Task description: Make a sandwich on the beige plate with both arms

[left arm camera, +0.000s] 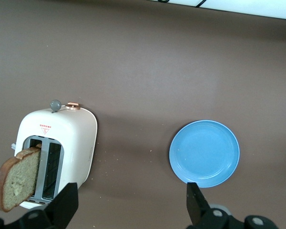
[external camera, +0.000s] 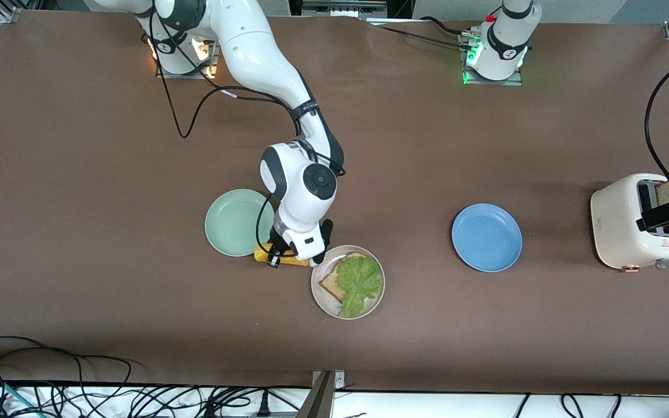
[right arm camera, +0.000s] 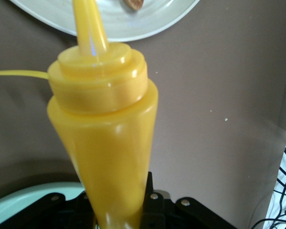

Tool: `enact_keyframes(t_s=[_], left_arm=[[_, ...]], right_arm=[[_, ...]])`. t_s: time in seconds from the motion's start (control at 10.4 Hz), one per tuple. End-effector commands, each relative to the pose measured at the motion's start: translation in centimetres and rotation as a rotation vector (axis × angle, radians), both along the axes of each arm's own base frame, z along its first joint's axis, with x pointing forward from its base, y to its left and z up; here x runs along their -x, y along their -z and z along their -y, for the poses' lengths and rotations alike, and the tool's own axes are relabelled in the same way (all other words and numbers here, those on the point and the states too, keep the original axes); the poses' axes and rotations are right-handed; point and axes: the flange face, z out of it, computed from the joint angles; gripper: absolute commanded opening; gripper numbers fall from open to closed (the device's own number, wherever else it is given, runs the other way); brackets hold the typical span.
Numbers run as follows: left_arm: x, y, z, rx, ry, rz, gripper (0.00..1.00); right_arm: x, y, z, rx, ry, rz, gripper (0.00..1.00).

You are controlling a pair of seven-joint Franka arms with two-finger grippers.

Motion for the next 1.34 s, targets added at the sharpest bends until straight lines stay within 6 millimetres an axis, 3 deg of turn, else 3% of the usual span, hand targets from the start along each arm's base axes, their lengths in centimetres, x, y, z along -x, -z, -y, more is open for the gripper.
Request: enact_keyframes(t_s=[0.0, 0.58, 0.77, 0.86, 1.06, 1.25], left_arm=[[0.4, -0.2, -0.1, 0.000, 0.020, -0.004, 1.00], [0.3, -0.2, 0.2, 0.002, 0.014, -0.005, 1.00], [0.3, -0.2, 0.2, 0.002, 0.019, -0.005, 1.00], [0.3, -0.2, 0.1, 0.001, 0.020, -0.004, 1.00], [0.3, -0.2, 0.1, 0.001, 0.023, -0.004, 1.00], [0.3, -0.1, 0.1, 0.001, 0.023, -0.005, 1.00]], right_arm=[[-0.1, 0.2, -0.9, 0.085, -0.066, 0.053, 0.00], [-0.4, 0.7, -0.6, 0.115, -0.113, 0.047, 0.00], [-0.8, -1.8, 0.4, 0.021, -0.061, 0.015, 0.00], [-1.2, -2.6, 2.5, -0.085, 0.009, -0.042, 0.00], [-1.4, -6.3, 7.3, -0.300, 0.131, -0.158, 0.00], [-1.5, -9.0, 13.5, -0.492, 0.236, -0.270, 0.00]])
